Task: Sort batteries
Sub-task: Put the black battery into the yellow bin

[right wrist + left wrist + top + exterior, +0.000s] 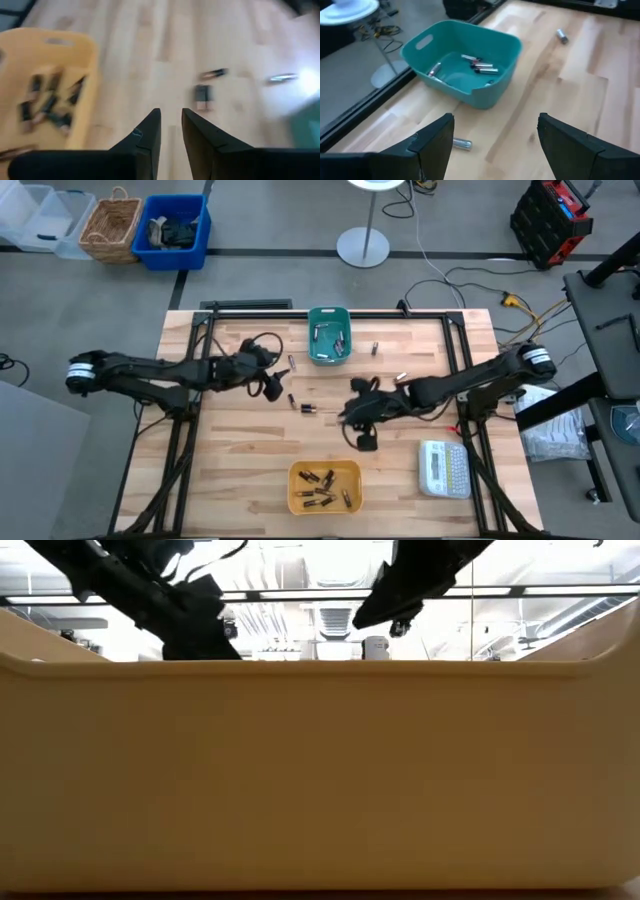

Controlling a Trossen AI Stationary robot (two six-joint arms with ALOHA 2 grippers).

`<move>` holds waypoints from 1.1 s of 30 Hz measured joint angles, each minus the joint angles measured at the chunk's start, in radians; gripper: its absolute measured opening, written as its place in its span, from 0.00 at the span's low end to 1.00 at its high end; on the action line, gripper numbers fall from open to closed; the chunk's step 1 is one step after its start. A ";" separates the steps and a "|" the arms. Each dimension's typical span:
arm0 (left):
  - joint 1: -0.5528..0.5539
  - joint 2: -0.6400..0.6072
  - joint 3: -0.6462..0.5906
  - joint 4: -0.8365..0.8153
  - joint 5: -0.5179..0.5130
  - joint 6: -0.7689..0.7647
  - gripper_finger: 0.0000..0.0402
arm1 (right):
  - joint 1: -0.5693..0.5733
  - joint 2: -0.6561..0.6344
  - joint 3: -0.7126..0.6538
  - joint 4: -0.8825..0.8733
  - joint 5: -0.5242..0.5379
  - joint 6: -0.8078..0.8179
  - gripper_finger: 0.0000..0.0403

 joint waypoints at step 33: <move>0.108 0.330 0.142 -0.290 0.324 -0.451 0.66 | -0.081 -0.179 -0.001 -0.139 0.295 0.003 0.19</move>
